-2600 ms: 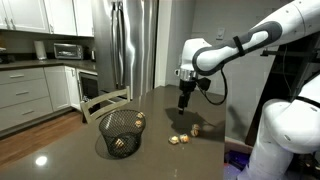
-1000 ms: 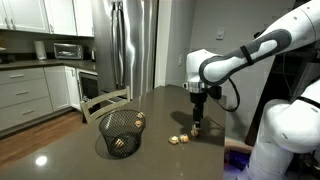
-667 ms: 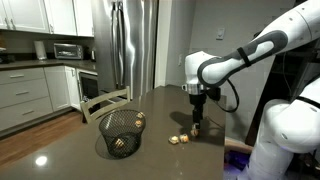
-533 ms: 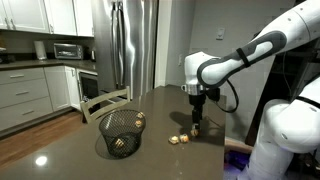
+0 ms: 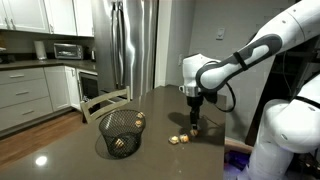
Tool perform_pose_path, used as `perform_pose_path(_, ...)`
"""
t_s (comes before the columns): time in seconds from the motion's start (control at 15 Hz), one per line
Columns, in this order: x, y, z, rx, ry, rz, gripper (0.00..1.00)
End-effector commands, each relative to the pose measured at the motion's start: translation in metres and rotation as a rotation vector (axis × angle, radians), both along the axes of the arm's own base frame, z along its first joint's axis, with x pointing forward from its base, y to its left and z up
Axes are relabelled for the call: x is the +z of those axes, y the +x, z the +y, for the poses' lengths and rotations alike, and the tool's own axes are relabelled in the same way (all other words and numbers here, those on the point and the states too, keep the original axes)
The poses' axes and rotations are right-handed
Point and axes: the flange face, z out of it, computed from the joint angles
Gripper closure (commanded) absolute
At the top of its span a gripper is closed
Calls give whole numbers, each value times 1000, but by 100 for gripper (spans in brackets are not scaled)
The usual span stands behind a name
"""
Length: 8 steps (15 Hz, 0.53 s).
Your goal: Pick up the all candy from the table and put them in the black basket.
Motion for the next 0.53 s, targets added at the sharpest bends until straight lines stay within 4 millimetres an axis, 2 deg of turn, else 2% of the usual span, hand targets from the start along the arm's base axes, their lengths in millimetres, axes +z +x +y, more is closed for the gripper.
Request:
perform_pose_path(0.0,-4,6,-3,-5,-15,-10,16)
perform_pose_path(0.07,-3,6,-3,-5,-15,-12,26)
perform_pose_path(0.33,-1,7,-3,-5,-18,-16,53)
perform_pose_path(0.4,-1,7,-3,-5,-19,-16,44)
perform_pose_path(0.47,-1,7,-3,-5,-20,-15,26)
